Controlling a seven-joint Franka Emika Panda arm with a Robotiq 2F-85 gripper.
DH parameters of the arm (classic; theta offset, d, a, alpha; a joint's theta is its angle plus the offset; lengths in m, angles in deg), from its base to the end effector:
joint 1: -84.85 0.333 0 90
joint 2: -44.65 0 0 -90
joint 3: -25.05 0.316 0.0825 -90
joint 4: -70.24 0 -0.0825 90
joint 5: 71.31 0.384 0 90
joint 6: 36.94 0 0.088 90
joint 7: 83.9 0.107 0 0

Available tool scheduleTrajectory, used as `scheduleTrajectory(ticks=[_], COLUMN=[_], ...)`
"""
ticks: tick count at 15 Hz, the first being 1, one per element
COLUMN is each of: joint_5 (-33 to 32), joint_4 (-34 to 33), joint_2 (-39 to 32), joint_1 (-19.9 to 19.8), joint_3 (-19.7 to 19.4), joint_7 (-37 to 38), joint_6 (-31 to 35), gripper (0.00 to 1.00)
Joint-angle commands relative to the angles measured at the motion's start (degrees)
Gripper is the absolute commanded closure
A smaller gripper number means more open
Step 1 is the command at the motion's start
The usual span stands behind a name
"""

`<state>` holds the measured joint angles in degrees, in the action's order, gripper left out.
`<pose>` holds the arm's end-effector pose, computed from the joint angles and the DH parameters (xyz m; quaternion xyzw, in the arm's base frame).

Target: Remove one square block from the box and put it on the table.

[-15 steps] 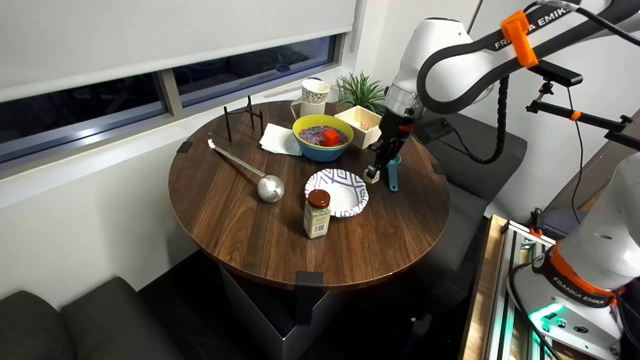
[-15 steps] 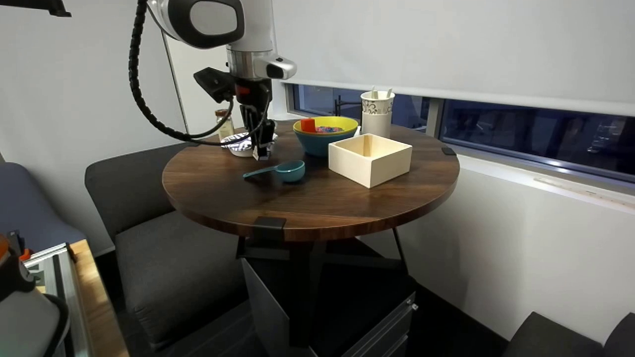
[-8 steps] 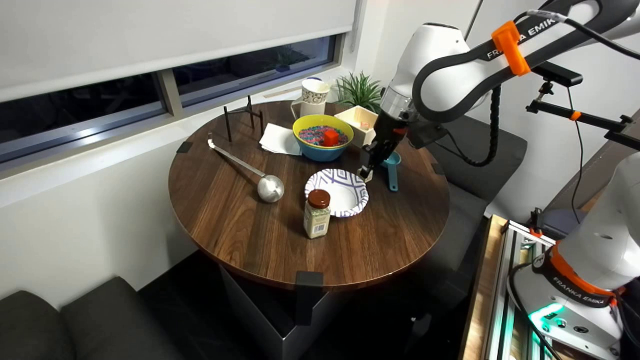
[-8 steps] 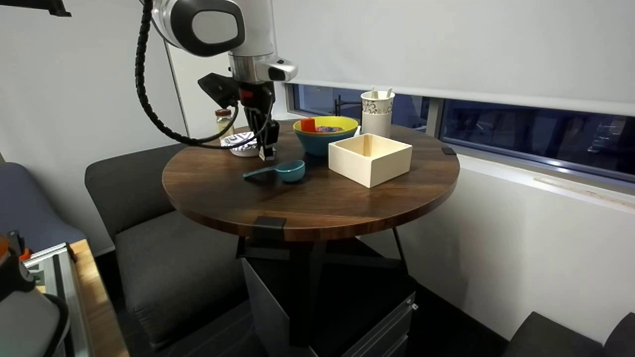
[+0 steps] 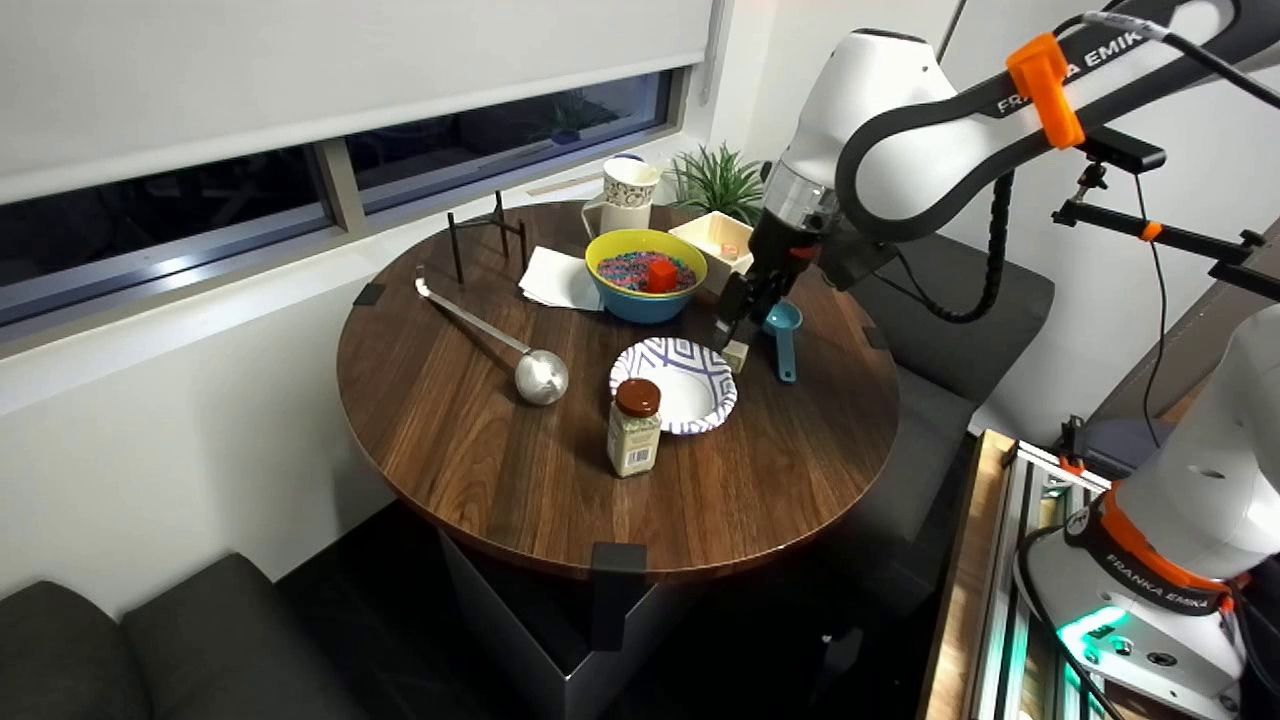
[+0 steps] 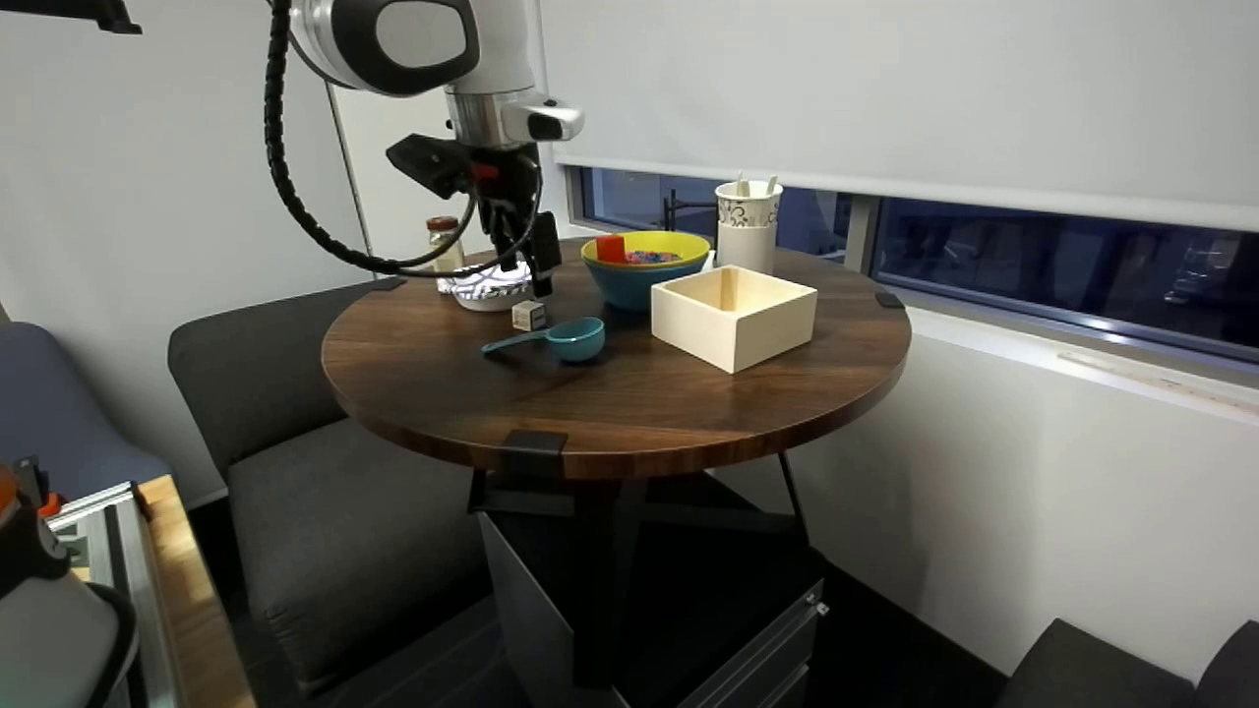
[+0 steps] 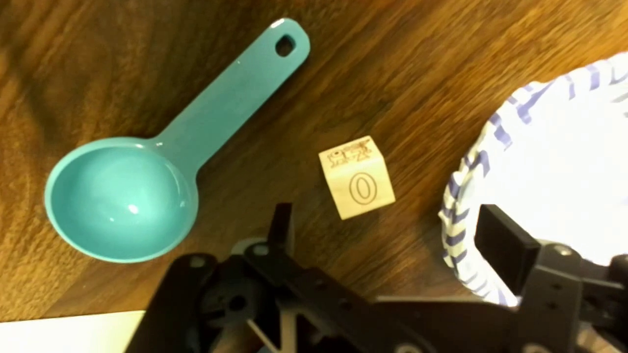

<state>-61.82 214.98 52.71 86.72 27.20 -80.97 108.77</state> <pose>0.4634 0.0304 0.3427 -0.9942 0.0550 -0.0755 0.0539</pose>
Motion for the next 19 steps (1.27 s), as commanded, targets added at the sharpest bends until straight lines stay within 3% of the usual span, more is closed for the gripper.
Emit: scheduleTrajectory(ticks=[1,5,13,14,15,19], joint_5=[-0.6,-2.5,-8.2,-8.6,-7.4,-7.7], joint_4=[1.9,4.1,9.1,9.5,7.2,8.3], joint_2=[5.8,13.9,28.5,29.5,26.0,28.5], joint_1=[0.1,-1.3,-6.7,-6.8,-6.2,-6.5], joint_3=[-0.1,-0.8,-4.9,-5.5,-4.9,-5.6], joint_7=[1.2,1.5,-1.2,-2.8,-1.2,-2.2], joint_6=[-3.9,-11.1,-12.4,-11.5,-11.6,-11.5], gripper=[0.00,0.00,0.00,0.00,0.00,0.00])
